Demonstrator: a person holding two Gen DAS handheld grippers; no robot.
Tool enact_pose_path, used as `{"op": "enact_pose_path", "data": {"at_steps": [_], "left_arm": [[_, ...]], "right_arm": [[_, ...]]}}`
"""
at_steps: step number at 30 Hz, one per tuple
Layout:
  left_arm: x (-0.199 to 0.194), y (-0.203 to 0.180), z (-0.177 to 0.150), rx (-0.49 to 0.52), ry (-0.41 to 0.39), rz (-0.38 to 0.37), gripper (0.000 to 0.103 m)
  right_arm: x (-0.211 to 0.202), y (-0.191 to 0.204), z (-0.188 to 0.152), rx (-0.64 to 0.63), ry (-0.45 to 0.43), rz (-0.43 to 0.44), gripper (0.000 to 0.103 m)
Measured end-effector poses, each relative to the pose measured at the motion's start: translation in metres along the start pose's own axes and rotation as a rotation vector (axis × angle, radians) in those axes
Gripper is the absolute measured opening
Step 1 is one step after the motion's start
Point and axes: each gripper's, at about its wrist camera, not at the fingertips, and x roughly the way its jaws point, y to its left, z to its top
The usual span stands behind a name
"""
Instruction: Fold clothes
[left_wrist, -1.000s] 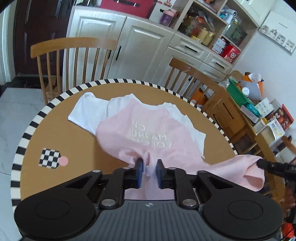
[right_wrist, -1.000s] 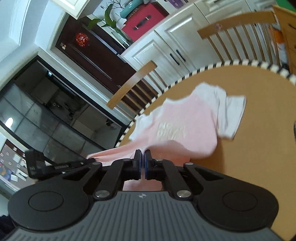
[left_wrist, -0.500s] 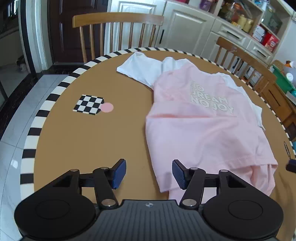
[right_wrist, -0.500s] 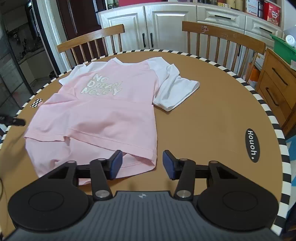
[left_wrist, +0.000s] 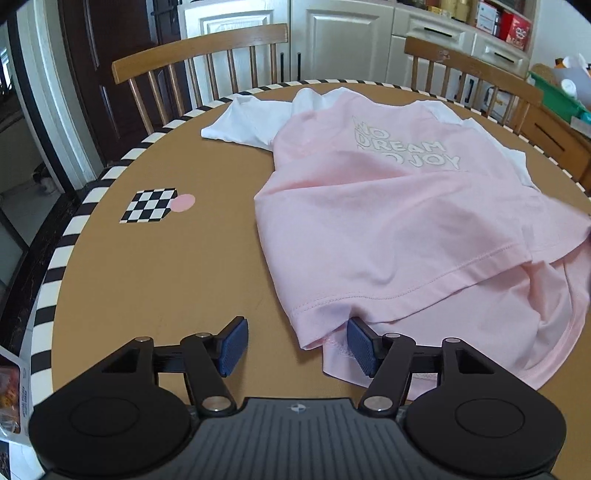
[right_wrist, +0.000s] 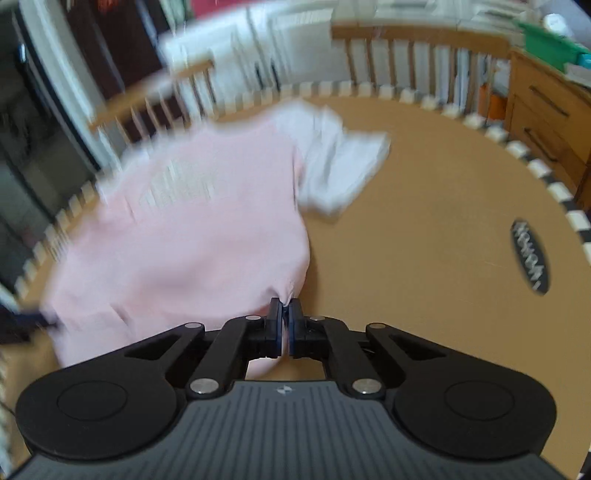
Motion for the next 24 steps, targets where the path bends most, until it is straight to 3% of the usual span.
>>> {"op": "enact_pose_path", "data": {"at_steps": [2,5,10,14,17,18,19,21,22,24], "left_arm": [[-0.002,-0.002,-0.001,-0.015,-0.01,-0.004,0.064],[-0.007,-0.011,-0.005,-0.036,-0.032,-0.022,0.068],[-0.014,-0.047,-0.009,0.018,-0.082,-0.052,0.071],[-0.017,-0.078,-0.013,0.12,-0.108,-0.053,0.071],[-0.016,-0.093,-0.016,0.158,-0.111,-0.101,0.068],[-0.014,-0.098,-0.018,0.169,-0.103,-0.124,0.065],[-0.011,-0.102,-0.019,0.18,-0.093,-0.144,0.05],[-0.004,-0.106,-0.021,0.189,-0.1,-0.153,0.037],[-0.002,-0.106,-0.02,0.192,-0.111,-0.154,0.021],[-0.003,-0.103,-0.013,0.198,-0.108,-0.145,0.008]], "right_arm": [[-0.037,-0.001,0.015,0.018,-0.104,0.014,0.003],[-0.075,0.0,0.031,-0.079,-0.176,-0.08,0.003],[-0.099,-0.009,0.031,-0.193,-0.167,-0.276,0.003],[-0.102,-0.027,0.02,-0.106,-0.124,-0.303,0.003],[-0.096,-0.032,0.011,-0.065,-0.096,-0.288,0.003],[-0.095,-0.032,0.009,-0.062,-0.092,-0.284,0.003],[-0.094,-0.03,0.008,-0.065,-0.091,-0.281,0.003],[-0.093,-0.028,0.006,-0.069,-0.089,-0.276,0.003],[-0.093,-0.028,0.007,-0.067,-0.092,-0.272,0.003],[-0.096,-0.026,0.009,-0.066,-0.101,-0.261,0.003]]}}
